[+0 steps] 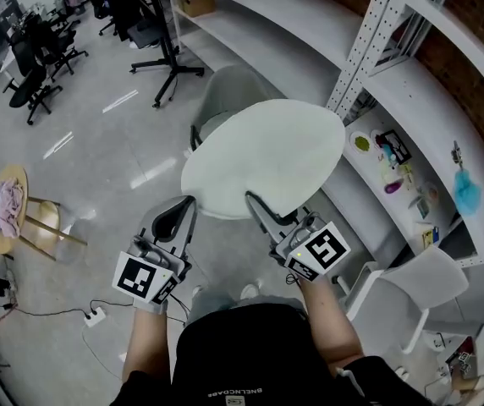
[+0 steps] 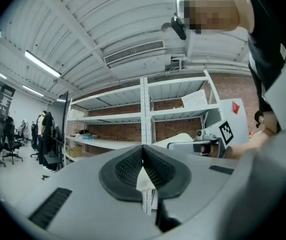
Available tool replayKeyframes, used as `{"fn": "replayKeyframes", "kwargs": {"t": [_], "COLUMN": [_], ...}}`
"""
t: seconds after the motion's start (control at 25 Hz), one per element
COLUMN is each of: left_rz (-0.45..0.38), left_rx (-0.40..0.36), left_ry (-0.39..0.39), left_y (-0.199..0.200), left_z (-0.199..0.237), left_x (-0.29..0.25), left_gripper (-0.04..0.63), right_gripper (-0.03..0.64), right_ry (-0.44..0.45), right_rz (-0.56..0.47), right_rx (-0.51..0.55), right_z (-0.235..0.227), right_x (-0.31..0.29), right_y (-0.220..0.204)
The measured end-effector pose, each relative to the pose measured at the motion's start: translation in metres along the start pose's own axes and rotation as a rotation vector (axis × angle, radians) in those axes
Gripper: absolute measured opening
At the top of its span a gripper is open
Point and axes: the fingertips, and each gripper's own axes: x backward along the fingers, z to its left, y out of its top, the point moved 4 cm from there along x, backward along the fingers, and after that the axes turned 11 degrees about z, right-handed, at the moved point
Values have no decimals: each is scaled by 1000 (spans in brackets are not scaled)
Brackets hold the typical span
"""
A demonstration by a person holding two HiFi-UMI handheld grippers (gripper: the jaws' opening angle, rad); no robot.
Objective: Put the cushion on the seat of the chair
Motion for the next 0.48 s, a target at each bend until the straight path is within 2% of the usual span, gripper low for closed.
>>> {"fn": "replayKeyframes", "kwargs": {"t": [0.28,0.48], "left_rz": [24,30], "left_rx": [32,56], "left_ry": [16,7], "left_y": [-11,-19], "left_z": [-5,10], "left_x": [-15,-27], "left_gripper": [12,12], "right_gripper": [41,41], "right_ry": [-2,-13], "right_rz": [14,29], "right_rx": [-11,-18], "right_z": [-20,-33], "right_x": [7,-4], "right_y": [-10,-17]}}
